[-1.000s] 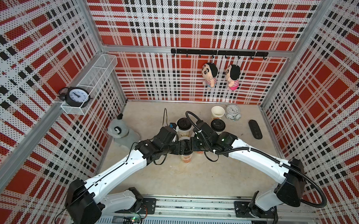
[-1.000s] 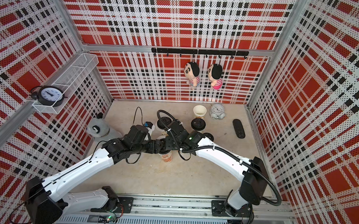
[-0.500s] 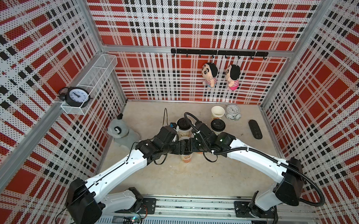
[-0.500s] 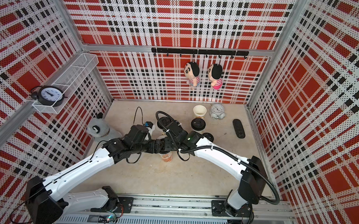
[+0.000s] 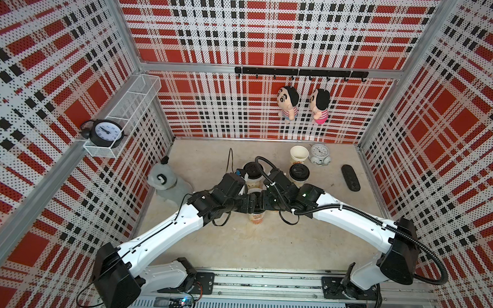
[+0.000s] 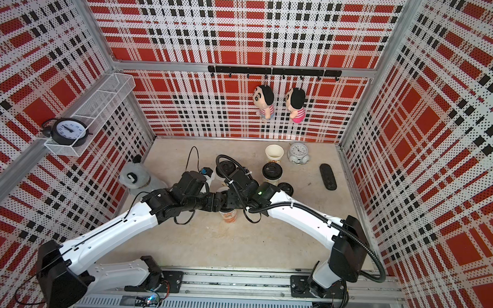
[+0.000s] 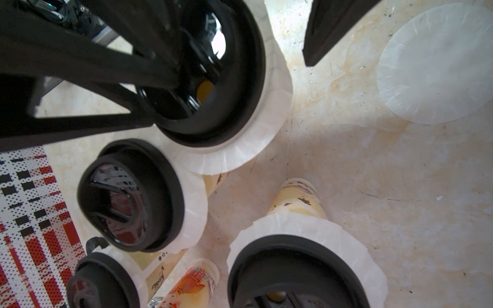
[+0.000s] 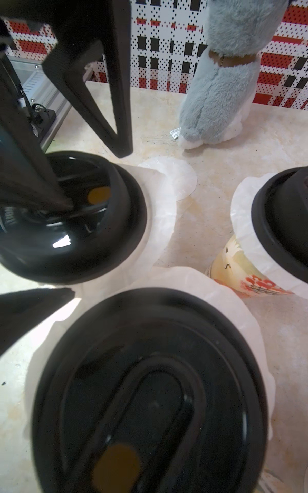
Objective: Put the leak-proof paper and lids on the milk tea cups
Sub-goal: Secure the cup lid on the cup.
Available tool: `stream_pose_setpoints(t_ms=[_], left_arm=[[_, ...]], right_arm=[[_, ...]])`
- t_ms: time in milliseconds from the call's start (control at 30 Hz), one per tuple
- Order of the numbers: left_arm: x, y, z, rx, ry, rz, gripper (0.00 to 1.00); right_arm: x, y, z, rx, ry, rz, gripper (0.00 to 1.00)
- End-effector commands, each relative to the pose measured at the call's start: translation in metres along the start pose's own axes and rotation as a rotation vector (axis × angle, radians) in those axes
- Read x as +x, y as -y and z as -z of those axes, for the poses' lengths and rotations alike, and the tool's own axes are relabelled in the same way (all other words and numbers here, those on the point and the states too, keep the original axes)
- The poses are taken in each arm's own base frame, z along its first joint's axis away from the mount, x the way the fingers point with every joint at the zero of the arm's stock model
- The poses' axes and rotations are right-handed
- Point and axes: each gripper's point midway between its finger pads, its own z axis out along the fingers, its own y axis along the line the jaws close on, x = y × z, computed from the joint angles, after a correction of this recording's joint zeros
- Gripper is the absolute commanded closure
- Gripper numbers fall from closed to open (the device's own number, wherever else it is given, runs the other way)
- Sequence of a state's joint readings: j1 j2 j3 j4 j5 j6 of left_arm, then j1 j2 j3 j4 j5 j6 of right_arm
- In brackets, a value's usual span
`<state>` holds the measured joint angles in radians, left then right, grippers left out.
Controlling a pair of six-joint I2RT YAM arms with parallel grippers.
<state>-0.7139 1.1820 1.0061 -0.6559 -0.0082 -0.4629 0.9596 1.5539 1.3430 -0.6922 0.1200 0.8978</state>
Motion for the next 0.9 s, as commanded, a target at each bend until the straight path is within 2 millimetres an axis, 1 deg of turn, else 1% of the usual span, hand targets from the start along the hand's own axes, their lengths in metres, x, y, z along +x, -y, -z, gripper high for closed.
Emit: stream_pose_setpoints(t_ms=[0,100,167,300,433,600,867], left_arm=[[-0.010,0.006,0.019,0.004,0.032,-0.013,0.29],[-0.013,0.003,0.029,-0.010,0.056,0.004,0.34],[-0.012,-0.003,0.032,-0.036,0.061,0.016,0.38],[-0.007,-0.018,0.031,-0.067,0.054,0.045,0.50],[-0.005,-0.024,0.024,-0.064,0.049,0.063,0.57],[-0.007,-0.023,0.018,-0.050,0.050,0.065,0.58],[-0.001,-0.022,0.008,-0.037,0.026,0.060,0.59]], right_arm=[[0.025,0.028,-0.009,0.112,-0.068,0.004,0.51],[0.026,0.029,-0.009,0.114,-0.071,0.004,0.51],[0.026,0.030,-0.009,0.116,-0.072,0.004,0.52],[0.027,0.032,-0.009,0.120,-0.072,0.003,0.52],[0.029,0.035,-0.008,0.124,-0.074,0.000,0.52],[0.031,0.035,-0.009,0.125,-0.079,0.001,0.52],[0.032,0.035,-0.011,0.122,-0.084,0.001,0.52]])
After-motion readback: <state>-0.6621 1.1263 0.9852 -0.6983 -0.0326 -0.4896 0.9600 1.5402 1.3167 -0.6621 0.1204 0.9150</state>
